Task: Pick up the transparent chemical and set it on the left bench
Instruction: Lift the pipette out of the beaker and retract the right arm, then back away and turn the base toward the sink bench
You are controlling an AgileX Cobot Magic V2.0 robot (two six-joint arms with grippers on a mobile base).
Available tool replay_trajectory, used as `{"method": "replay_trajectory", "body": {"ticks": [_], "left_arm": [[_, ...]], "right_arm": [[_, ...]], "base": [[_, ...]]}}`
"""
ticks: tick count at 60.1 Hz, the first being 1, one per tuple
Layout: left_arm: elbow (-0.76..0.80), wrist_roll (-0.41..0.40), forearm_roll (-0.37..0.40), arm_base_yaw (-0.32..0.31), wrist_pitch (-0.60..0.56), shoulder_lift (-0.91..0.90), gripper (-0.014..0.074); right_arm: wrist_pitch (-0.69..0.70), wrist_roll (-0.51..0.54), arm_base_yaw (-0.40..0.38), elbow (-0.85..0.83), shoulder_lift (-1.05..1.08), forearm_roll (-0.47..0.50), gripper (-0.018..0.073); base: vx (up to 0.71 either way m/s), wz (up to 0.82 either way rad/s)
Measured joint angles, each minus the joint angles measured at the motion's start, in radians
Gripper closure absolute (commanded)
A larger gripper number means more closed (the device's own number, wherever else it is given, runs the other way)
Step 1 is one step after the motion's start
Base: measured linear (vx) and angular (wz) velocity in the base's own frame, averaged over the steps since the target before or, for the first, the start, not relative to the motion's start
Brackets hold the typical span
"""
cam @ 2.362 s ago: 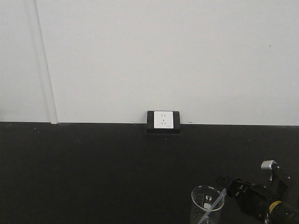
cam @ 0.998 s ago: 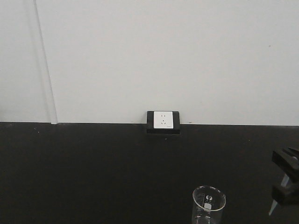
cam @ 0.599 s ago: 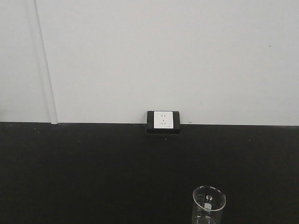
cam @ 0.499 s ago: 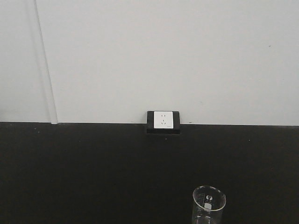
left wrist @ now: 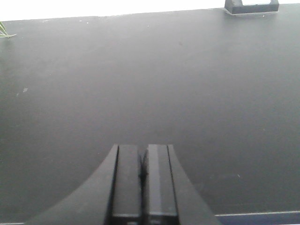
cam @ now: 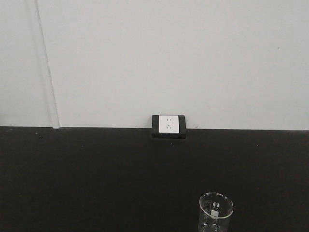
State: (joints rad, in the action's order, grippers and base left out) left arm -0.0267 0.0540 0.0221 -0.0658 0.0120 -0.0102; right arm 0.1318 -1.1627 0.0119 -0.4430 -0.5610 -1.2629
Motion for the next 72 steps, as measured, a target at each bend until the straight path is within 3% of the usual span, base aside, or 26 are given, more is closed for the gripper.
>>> {"method": "replay_trajectory", "body": {"ticks": [34,72], "left_arm": [[0.0,0.0,0.0,0.0,0.0,0.0,0.06],[0.0,0.0,0.0,0.0,0.0,0.0,0.06]], "right_arm": [[-0.002,0.0,0.0,0.0,0.0,0.0,0.0562],[-0.002,0.0,0.0,0.0,0.0,0.0,0.0562]], "base": [[-0.05,-0.03],[-0.25,-0.03]]}}
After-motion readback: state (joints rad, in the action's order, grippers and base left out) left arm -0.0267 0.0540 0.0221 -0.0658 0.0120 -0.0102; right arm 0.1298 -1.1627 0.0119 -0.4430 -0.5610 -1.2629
